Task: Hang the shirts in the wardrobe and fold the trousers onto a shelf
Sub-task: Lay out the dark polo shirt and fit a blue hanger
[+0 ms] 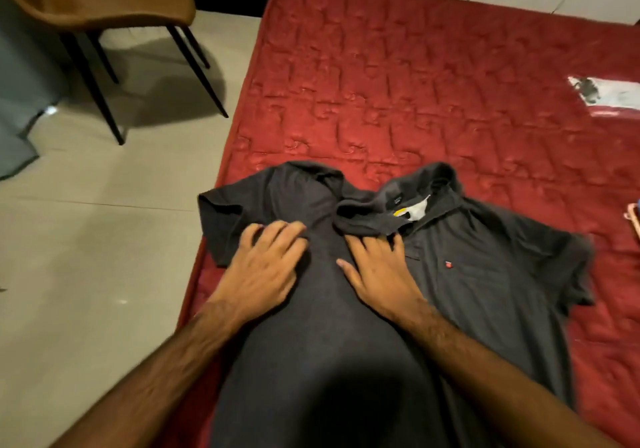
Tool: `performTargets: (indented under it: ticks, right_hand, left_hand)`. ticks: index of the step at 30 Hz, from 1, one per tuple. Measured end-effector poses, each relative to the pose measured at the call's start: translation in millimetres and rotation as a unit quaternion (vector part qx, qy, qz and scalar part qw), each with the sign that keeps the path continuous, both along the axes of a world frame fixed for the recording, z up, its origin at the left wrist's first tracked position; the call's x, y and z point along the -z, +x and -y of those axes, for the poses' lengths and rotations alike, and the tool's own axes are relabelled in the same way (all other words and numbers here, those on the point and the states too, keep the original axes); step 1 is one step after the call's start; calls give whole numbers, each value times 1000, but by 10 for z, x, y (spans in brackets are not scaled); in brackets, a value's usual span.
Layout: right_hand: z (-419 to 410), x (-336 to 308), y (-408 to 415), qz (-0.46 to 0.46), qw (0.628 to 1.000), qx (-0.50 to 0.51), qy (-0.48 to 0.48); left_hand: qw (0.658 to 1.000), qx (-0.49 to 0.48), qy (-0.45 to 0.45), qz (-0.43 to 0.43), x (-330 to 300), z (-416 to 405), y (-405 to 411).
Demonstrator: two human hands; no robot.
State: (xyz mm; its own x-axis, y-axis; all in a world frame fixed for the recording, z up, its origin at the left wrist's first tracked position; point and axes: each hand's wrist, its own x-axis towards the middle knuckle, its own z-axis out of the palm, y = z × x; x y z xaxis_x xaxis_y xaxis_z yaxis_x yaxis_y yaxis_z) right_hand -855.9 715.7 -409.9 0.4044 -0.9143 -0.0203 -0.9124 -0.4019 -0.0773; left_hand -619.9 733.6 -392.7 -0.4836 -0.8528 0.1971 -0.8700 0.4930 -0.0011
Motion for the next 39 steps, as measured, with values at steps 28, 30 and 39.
performTargets:
  ticks: [28,30,39]
  right_hand:
    - [1854,-368,-1527,261,919,158,251]
    - [2009,-414,-1579,263,915,203,231]
    - [1992,-169,-1973,420,772,455,147]
  left_hand:
    - [922,-86,240,-290,299,1680,-981]
    - [899,-95,277,-326,285,1723,-987]
    - [947,-195,170,-192,196,1901,-1229]
